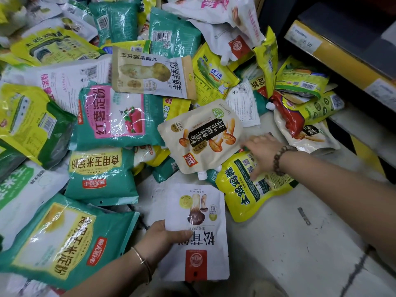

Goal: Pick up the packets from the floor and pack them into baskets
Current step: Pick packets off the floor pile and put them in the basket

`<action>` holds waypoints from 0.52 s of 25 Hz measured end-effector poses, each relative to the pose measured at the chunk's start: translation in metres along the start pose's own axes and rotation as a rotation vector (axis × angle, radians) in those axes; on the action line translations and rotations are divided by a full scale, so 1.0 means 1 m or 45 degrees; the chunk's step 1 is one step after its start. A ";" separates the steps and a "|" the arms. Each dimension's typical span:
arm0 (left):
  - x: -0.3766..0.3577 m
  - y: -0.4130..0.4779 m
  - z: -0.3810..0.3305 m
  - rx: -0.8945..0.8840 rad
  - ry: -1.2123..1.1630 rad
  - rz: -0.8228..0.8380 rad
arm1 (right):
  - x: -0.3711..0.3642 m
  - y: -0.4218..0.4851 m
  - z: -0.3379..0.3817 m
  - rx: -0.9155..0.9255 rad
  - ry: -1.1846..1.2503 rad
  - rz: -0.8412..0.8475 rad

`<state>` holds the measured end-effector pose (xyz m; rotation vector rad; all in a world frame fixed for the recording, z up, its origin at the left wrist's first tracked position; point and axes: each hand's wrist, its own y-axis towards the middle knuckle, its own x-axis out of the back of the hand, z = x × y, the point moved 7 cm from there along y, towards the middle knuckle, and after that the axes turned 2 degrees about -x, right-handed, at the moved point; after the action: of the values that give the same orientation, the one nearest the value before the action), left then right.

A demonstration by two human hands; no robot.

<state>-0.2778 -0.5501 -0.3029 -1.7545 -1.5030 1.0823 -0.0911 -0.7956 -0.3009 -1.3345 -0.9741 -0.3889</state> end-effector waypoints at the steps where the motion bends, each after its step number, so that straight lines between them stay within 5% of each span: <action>1: 0.000 0.000 0.000 0.000 -0.001 0.006 | 0.000 0.002 -0.003 -0.028 -0.042 0.002; 4: 0.001 -0.002 -0.003 -0.007 -0.009 -0.014 | 0.000 -0.004 -0.009 -0.091 -0.067 0.023; 13: -0.025 -0.004 -0.032 -0.194 0.102 0.051 | -0.012 -0.087 -0.041 -0.374 0.554 -0.064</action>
<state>-0.2533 -0.5709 -0.2781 -1.9156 -1.5421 0.9261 -0.1464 -0.8579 -0.2524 -1.4091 -0.6003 -0.8475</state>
